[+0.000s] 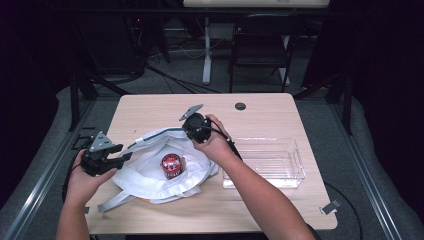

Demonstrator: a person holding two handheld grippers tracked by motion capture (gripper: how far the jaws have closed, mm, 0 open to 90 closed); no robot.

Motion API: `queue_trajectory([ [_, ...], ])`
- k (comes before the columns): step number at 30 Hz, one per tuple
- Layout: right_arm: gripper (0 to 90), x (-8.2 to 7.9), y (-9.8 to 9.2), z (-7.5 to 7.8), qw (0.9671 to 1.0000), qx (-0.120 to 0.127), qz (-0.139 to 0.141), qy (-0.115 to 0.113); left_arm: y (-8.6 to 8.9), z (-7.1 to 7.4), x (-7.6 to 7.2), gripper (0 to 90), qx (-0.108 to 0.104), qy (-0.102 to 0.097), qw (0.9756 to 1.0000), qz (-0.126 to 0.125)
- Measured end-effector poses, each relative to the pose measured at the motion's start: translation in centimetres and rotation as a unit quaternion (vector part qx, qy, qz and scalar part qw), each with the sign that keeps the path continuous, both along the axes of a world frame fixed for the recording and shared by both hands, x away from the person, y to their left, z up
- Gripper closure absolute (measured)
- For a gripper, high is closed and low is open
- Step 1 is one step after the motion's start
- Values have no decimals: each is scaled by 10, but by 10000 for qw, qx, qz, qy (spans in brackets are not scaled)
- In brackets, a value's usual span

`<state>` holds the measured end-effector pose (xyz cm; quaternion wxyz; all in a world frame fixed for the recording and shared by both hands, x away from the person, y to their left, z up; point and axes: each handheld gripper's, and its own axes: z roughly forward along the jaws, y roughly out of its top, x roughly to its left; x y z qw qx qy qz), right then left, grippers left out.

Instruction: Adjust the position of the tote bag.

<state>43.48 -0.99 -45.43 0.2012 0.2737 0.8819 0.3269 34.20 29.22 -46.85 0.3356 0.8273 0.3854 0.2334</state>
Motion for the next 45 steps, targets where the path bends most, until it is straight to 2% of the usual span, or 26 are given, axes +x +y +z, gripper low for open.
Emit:
queue_trajectory([
  [10,860,5,-2,-8,9999,-38,-78,92,0,-7,3,555,23,93,9999,-71],
  [19,860,6,-3,-12,9998,-75,-119,123,-1,-13,6,599,181,20,9998,99],
  [26,859,8,-3,-17,9997,-102,-134,161,-1,-15,7,662,165,111,9997,117],
  [33,859,9,-3,-22,9995,-168,-160,222,-4,-16,8,697,318,127,9994,105],
  [42,858,10,-2,-28,9994,-172,-185,252,-6,-22,10,759,326,231,9990,201],
  [45,858,10,-2,-29,9993,-186,-194,271,-7,-23,11,773,302,212,9991,225],
])
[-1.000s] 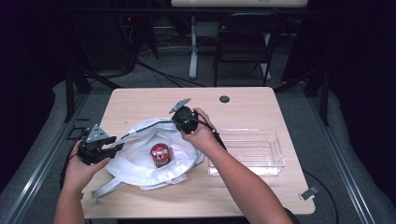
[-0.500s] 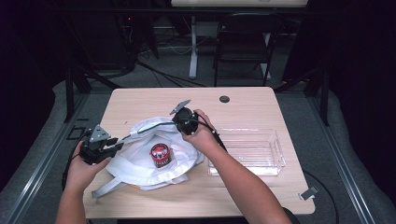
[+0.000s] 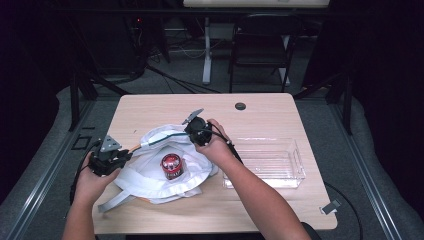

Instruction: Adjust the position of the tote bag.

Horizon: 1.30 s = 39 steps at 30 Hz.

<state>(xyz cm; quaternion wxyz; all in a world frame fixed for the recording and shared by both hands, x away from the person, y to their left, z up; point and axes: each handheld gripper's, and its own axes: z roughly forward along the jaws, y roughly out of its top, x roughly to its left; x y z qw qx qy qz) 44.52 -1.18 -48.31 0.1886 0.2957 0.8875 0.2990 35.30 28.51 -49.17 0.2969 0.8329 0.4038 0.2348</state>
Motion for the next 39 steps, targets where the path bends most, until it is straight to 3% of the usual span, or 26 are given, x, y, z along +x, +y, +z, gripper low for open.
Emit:
queue_trajectory([
  [10,858,1,1,-6,10000,-55,-12,27,-3,-4,2,819,125,101,9999,57],
  [20,856,1,1,-13,10000,-61,2,51,-4,-9,4,861,221,-4,9995,216],
  [30,856,-1,3,-14,9999,-137,71,72,-5,-13,9,880,320,17,9988,376],
  [39,856,-3,4,-16,9998,-179,63,72,-3,-17,13,882,252,116,9986,447],
])
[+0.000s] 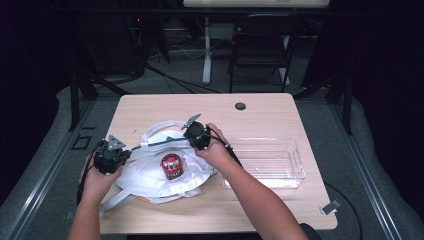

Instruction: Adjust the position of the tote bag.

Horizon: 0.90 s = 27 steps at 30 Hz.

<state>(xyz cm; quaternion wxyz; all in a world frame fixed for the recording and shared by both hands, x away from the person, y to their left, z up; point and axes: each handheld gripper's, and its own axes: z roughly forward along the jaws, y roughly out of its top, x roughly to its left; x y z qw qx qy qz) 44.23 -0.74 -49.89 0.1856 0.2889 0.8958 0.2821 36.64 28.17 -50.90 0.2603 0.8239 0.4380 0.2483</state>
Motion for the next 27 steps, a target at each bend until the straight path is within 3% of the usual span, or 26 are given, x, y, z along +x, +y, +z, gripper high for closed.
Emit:
queue_trajectory([
  [7,856,2,1,-5,9999,-89,-32,58,-1,-3,2,882,24,116,9999,-37],
  [8,856,2,1,-5,9999,-103,-30,64,-1,-4,3,882,21,56,10000,-17],
  [17,856,2,2,-8,9997,-193,-16,137,-1,-6,3,882,29,119,9999,-14],
  [27,854,1,2,-7,9997,-156,-57,170,-2,-5,2,882,-6,199,9998,-11],
])
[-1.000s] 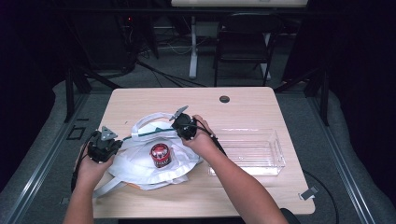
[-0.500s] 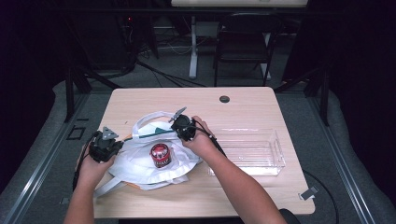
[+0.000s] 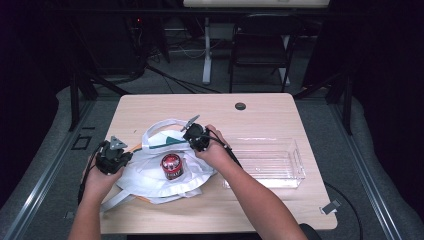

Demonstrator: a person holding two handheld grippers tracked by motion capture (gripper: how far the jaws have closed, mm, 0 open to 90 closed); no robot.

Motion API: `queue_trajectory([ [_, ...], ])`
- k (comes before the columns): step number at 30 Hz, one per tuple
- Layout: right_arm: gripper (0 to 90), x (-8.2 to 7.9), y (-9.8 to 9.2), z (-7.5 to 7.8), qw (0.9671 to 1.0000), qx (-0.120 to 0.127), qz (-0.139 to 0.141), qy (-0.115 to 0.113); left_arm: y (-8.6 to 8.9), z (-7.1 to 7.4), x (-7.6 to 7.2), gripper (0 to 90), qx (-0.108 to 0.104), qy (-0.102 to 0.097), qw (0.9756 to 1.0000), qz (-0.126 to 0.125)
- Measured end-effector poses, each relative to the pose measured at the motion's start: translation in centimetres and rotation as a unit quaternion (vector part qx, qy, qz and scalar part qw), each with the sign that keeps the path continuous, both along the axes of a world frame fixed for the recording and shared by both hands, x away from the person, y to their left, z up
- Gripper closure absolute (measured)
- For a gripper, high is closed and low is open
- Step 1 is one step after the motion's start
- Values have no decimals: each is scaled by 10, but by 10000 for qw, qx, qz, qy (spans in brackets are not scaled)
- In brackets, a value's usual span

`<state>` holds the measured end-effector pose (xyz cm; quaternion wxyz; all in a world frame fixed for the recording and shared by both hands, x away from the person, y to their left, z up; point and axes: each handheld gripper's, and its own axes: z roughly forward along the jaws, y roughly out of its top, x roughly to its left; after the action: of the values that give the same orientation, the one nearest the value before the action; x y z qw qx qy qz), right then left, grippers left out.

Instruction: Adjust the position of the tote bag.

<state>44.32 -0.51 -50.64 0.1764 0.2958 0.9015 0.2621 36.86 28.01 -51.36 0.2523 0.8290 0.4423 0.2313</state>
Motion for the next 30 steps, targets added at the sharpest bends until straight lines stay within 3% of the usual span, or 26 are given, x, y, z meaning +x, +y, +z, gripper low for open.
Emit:
queue_trajectory([
  [4,849,-2,-1,2,10000,4,32,-19,-1,0,0,881,3,8,10000,29],
  [9,783,-3,-4,8,9998,222,-11,2,-1,2,0,881,2,28,10000,38],
  [17,715,-14,-9,28,9985,488,133,-184,-1,1,0,881,-17,-14,10000,55],
  [30,697,-44,-10,49,9960,692,486,-278,-1,2,0,881,5,20,10000,57],
])
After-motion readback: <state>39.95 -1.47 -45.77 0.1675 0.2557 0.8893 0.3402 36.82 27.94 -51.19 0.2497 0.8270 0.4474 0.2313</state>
